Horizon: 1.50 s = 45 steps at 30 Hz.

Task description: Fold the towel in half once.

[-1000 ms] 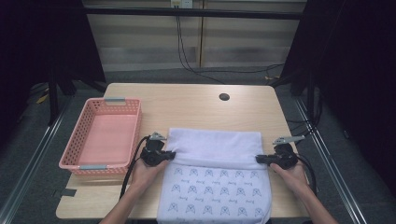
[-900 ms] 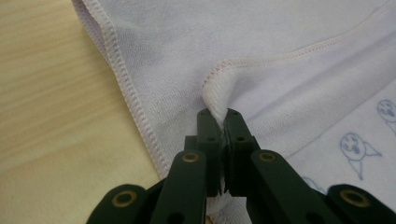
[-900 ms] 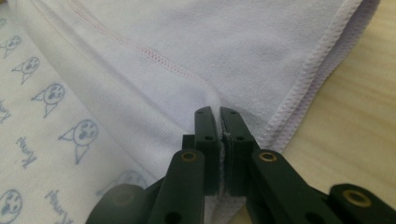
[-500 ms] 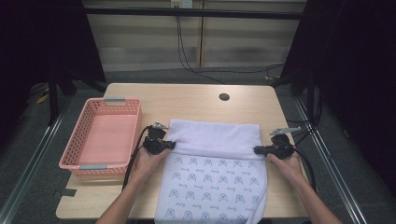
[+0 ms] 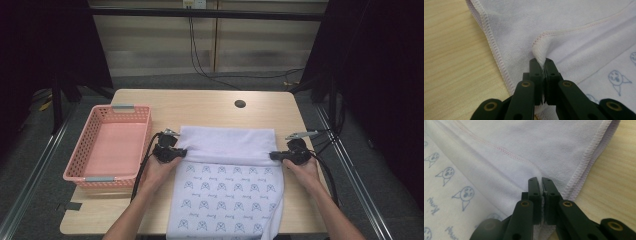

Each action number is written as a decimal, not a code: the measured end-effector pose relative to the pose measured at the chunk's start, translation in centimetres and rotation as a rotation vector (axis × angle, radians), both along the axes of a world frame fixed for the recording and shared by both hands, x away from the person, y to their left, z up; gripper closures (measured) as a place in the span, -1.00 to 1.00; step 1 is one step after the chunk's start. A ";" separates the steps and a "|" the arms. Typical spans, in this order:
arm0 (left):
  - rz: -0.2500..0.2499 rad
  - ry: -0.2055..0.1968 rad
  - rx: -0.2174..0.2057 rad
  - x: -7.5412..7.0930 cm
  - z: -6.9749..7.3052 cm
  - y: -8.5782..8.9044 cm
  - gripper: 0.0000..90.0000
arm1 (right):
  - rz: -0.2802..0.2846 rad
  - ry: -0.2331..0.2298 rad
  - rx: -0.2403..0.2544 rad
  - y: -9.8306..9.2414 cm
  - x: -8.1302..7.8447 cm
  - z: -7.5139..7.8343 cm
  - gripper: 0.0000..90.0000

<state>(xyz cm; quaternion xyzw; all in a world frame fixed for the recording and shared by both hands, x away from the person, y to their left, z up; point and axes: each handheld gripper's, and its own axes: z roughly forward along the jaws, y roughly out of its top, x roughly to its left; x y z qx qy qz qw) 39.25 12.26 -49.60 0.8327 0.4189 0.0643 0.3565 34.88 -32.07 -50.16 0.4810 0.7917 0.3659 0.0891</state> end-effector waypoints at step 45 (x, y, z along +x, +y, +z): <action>0.063 0.004 -0.007 6.1 -0.2 -1.2 0.94 | -0.109 -0.006 -0.016 -0.7 6.8 -0.1 0.92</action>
